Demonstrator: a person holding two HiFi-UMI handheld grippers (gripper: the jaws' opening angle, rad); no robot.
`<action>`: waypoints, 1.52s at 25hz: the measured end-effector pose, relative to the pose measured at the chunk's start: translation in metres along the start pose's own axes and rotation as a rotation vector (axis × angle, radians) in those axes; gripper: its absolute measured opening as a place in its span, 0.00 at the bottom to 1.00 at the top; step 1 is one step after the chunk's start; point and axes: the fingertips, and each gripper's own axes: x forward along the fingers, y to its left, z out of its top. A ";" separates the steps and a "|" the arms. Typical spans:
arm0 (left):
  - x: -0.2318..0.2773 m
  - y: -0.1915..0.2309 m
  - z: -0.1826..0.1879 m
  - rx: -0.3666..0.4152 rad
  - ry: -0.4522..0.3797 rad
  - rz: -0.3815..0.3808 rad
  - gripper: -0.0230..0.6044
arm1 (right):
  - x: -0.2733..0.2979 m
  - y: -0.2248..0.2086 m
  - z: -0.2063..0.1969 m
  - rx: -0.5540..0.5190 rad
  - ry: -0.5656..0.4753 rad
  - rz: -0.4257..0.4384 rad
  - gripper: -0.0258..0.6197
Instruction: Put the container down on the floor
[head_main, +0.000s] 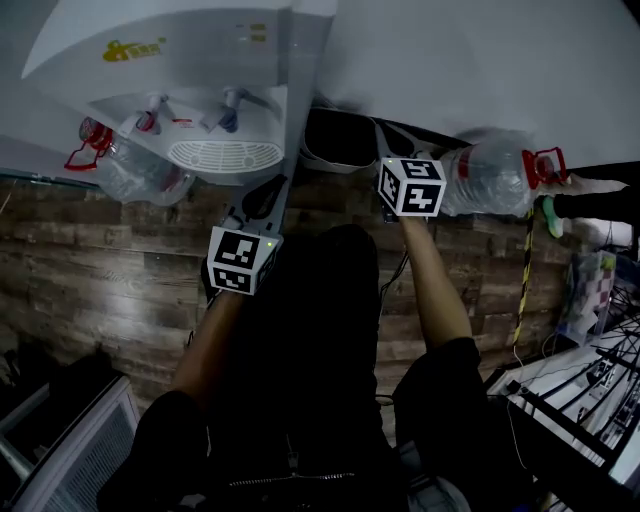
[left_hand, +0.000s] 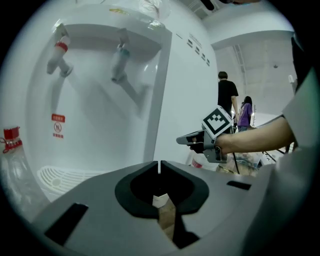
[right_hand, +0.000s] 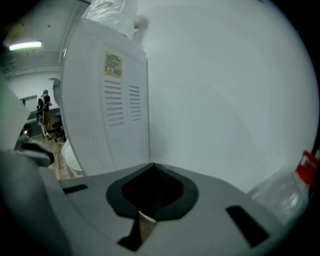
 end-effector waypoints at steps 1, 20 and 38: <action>-0.006 -0.004 0.011 -0.001 0.017 -0.001 0.08 | -0.008 0.004 0.006 -0.033 0.026 -0.001 0.06; -0.156 -0.085 0.283 -0.056 0.147 -0.082 0.08 | -0.245 0.088 0.188 0.146 0.183 0.028 0.06; -0.250 -0.106 0.386 0.002 0.015 -0.068 0.08 | -0.381 0.171 0.326 0.128 -0.171 -0.024 0.05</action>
